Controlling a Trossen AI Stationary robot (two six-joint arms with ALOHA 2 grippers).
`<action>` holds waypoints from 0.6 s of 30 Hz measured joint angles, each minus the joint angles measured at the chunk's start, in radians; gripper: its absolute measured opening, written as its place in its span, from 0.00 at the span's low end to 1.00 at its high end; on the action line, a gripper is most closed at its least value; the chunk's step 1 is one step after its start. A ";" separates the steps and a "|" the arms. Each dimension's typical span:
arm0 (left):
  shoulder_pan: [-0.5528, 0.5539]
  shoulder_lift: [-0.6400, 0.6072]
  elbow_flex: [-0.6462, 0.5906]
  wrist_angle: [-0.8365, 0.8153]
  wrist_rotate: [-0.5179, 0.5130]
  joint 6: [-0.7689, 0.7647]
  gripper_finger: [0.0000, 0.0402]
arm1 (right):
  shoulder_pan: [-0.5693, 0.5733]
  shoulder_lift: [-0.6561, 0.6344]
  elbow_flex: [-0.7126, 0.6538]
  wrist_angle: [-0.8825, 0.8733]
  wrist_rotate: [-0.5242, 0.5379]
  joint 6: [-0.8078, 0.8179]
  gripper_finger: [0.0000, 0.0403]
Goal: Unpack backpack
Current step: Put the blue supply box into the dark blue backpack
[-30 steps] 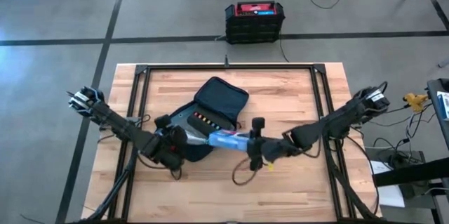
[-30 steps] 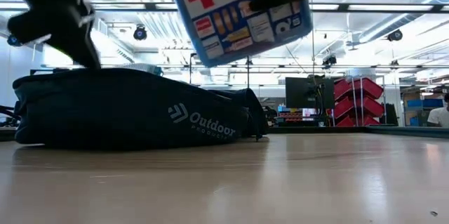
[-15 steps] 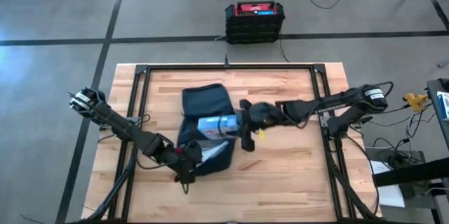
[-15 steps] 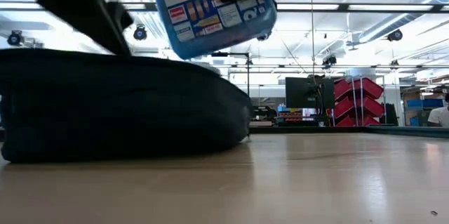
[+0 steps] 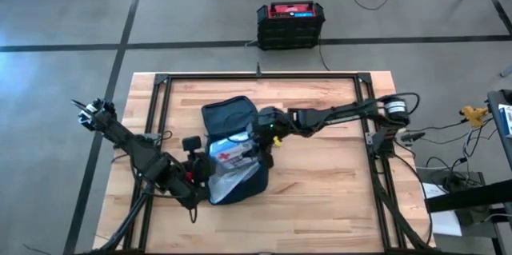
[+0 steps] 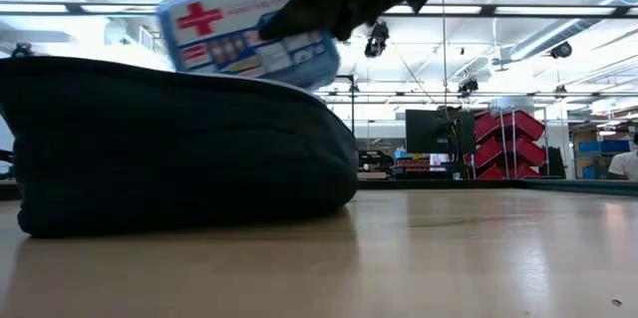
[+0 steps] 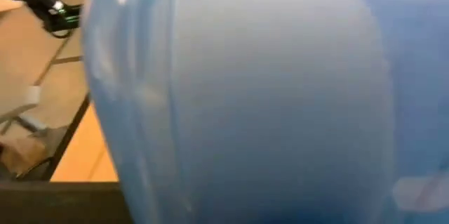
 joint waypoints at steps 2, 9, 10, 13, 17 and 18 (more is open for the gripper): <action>0.000 0.000 -0.007 0.008 0.001 -0.001 0.19 | 0.003 0.028 0.000 0.036 -0.021 0.019 0.33; 0.002 -0.001 -0.050 0.006 0.005 -0.001 0.19 | 0.012 0.086 0.001 0.041 -0.073 0.093 0.43; 0.002 -0.001 -0.055 0.009 0.000 0.000 0.19 | 0.016 0.086 0.001 0.033 -0.074 0.093 0.48; 0.007 -0.001 -0.082 0.034 -0.025 0.001 0.19 | 0.022 0.085 0.001 0.005 -0.078 0.095 0.63; 0.019 -0.001 -0.125 0.075 -0.067 0.002 0.19 | 0.021 0.064 0.000 -0.028 -0.073 0.096 0.77; 0.022 -0.001 -0.136 0.087 -0.081 0.003 0.19 | 0.021 0.058 0.000 -0.030 -0.073 0.092 0.79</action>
